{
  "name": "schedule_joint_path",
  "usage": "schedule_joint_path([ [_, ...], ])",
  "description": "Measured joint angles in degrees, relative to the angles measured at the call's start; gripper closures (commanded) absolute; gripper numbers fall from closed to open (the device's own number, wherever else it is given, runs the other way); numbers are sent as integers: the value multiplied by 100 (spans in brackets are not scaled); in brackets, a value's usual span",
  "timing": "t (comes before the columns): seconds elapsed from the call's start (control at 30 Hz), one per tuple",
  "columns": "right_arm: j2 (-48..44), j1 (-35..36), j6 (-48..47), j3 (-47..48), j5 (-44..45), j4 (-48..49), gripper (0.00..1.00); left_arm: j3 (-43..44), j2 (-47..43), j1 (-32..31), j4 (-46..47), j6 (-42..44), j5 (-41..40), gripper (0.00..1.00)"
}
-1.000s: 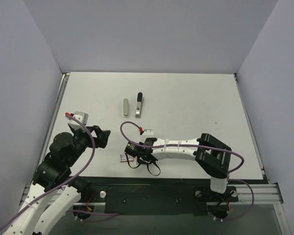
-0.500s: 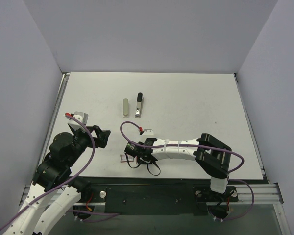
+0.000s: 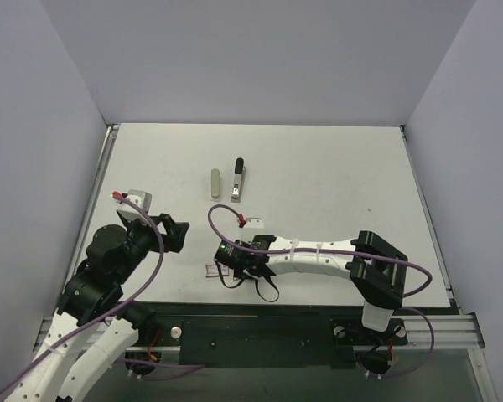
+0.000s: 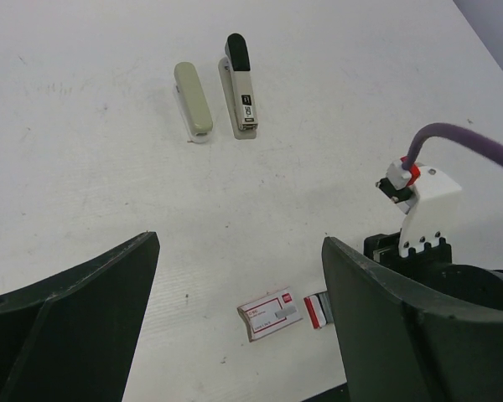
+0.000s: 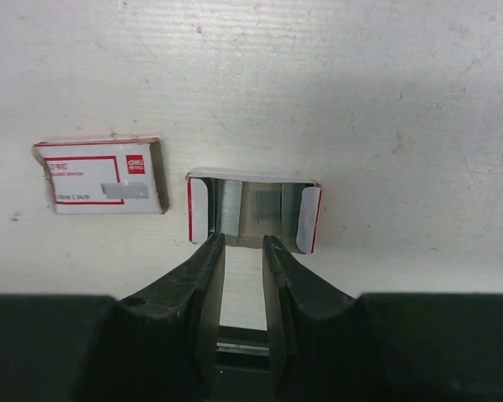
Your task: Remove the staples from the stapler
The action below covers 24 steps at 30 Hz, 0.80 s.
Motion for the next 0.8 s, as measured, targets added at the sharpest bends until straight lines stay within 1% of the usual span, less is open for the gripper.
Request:
schedule_joint_path([
  [0.13,-413,0,-48,-72,94,0,76,0,72,0,2,-4,0,12],
  [0.23,-813,-11,-79,-278,155,0,75,0,199,0,-7,-96,-2,22],
  [0.27,-911,-24,-87,-343,170,7,75,0,249,0,-11,-157,-4,23],
  [0.3,-1034,-44,-90,-452,173,26,75,-4,295,0,-13,-216,-7,28],
  [0.33,-1150,-70,-96,-579,173,31,75,-26,337,0,-9,-282,-11,31],
  [0.37,-1266,-103,-111,-719,175,26,74,-61,378,0,-15,-382,-9,37],
  [0.47,-1556,-245,-155,-1084,173,0,73,-197,518,0,-61,-671,-26,51],
  [0.5,-1631,-289,-175,-1191,168,-2,73,-229,568,0,-90,-739,-35,62],
  [0.53,-1700,-328,-192,-1300,168,13,73,-273,629,0,-107,-835,-42,67],
  [0.57,-1768,-365,-199,-1419,162,46,73,-323,693,0,-138,-935,-55,79],
  [0.6,-1821,-404,-205,-1534,136,81,73,-358,730,0,-155,-1014,-66,83],
  [0.63,-1864,-437,-212,-1641,85,122,73,-400,785,0,-190,-1108,-72,100],
  [0.8,-1928,-592,-260,-2138,-293,570,74,-743,988,0,-214,-1445,-98,100],
])
